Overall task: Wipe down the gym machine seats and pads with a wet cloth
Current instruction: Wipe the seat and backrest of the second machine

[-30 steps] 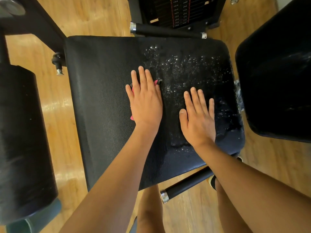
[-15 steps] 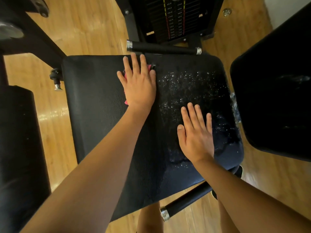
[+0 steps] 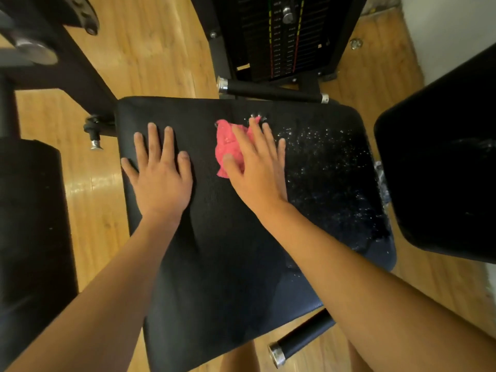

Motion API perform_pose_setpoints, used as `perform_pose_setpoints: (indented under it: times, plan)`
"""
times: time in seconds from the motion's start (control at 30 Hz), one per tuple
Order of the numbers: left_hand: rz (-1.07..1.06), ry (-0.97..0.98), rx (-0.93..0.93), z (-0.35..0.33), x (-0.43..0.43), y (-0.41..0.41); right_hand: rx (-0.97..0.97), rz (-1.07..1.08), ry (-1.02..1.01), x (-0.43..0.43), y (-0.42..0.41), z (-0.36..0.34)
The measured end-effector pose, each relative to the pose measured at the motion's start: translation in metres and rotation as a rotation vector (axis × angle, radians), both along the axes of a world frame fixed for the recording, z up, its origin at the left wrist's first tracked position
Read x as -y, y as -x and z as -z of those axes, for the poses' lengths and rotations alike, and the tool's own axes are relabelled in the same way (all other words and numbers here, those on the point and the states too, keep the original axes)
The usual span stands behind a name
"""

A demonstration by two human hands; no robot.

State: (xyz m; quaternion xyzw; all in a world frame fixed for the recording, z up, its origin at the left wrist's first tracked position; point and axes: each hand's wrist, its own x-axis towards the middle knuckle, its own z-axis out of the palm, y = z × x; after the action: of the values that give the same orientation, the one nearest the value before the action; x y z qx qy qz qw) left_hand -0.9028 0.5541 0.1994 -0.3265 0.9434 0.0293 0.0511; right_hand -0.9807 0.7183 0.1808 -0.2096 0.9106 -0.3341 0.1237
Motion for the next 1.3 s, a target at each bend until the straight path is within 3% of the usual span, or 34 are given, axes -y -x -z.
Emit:
perform_pose_setpoints:
  times: [0.17,0.6,1.3]
  plan:
    - [-0.006,0.033,-0.010,0.004,-0.001,0.002,-0.002,-0.011,-0.109,0.045,0.020,0.010]
    - [-0.004,0.052,-0.004,0.006,0.002,0.005,-0.067,-0.093,-0.212,0.054,0.086,0.020]
    - [0.040,0.026,0.033,0.005,0.003,0.007,-0.029,-0.063,-0.211,-0.023,-0.033,0.024]
